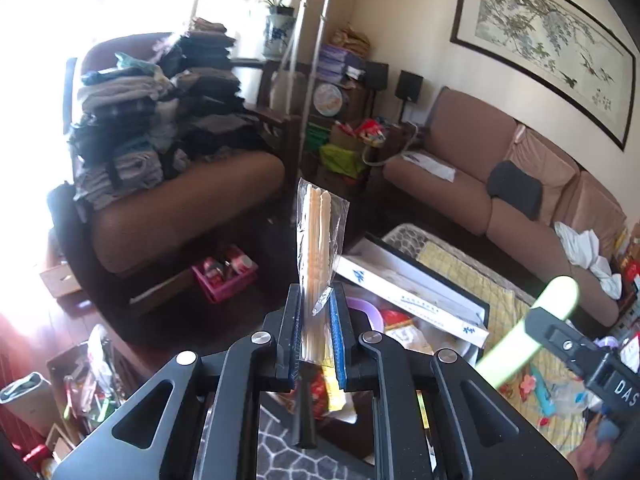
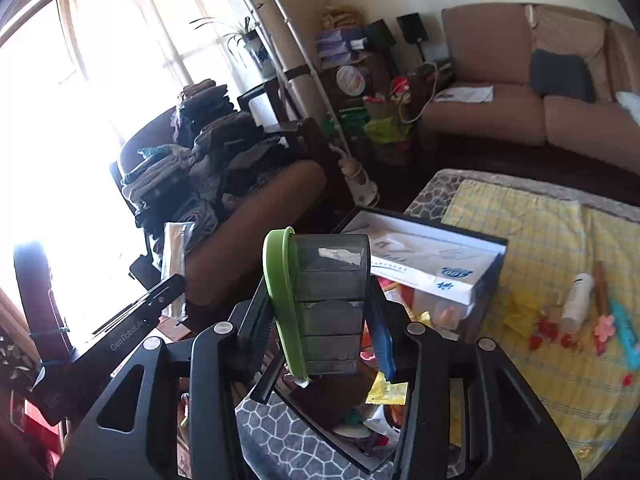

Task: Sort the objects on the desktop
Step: 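Carry the pill box and clear bag to the black box with both grippers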

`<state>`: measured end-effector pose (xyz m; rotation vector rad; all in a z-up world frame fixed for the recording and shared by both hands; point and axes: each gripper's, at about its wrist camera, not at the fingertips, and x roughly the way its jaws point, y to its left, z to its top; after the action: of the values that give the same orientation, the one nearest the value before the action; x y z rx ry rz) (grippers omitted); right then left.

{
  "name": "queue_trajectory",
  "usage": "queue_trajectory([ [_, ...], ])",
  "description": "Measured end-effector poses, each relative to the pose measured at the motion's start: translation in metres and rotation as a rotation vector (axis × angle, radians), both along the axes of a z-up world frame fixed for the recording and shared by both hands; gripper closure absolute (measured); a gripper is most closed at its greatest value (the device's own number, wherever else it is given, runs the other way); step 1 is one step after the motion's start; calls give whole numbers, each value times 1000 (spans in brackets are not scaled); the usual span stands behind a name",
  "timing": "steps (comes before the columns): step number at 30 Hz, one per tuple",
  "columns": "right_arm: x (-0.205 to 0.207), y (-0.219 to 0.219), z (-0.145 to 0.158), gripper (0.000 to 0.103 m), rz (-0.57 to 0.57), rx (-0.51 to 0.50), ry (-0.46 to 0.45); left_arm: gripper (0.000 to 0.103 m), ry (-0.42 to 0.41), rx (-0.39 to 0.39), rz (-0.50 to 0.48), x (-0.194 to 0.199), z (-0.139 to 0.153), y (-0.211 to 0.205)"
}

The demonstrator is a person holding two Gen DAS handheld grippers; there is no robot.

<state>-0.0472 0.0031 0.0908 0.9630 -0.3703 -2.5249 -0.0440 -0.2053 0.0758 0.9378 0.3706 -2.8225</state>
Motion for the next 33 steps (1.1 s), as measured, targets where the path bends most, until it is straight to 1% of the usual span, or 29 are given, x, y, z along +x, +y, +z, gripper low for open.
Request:
queue_trajectory([
  [5, -5, 6, -19, 63, -8, 15, -28, 91, -56, 16, -23, -13, -14, 11],
  [8, -11, 22, -26, 63, -7, 7, -62, 91, -61, 13, -35, -11, -13, 17],
  [14, -9, 41, -31, 63, 26, -6, -87, 91, -83, 2, -57, -10, -14, 26],
  [16, -9, 36, -34, 63, 68, 28, -117, 91, -105, 5, -64, -14, -20, 28],
  [17, -9, 31, -38, 63, 92, 64, -133, 91, -126, 7, -72, -17, -25, 29],
  [18, -9, 23, -44, 63, 120, 107, -155, 90, -149, 7, -79, -20, -30, 30],
  [19, -12, 17, -52, 63, 143, 135, -181, 90, -189, 5, -89, -24, -38, 32],
  [20, -16, 10, -62, 63, 170, 156, -224, 90, -223, 4, -95, -29, -46, 32],
  [23, -22, -1, -89, 63, 196, 146, -362, 90, -291, 33, -98, -39, -68, 32],
  [25, -24, -4, -97, 63, 201, 134, -391, 90, -321, 49, -96, -40, -75, 31],
  [28, -21, -6, -102, 63, 217, 165, -409, 90, -338, 58, -100, -40, -77, 30],
  [30, -17, -10, -104, 63, 224, 210, -424, 90, -349, 62, -101, -40, -80, 29],
  [33, -15, -17, -114, 63, 226, 309, -463, 90, -370, 70, -109, -42, -85, 28],
])
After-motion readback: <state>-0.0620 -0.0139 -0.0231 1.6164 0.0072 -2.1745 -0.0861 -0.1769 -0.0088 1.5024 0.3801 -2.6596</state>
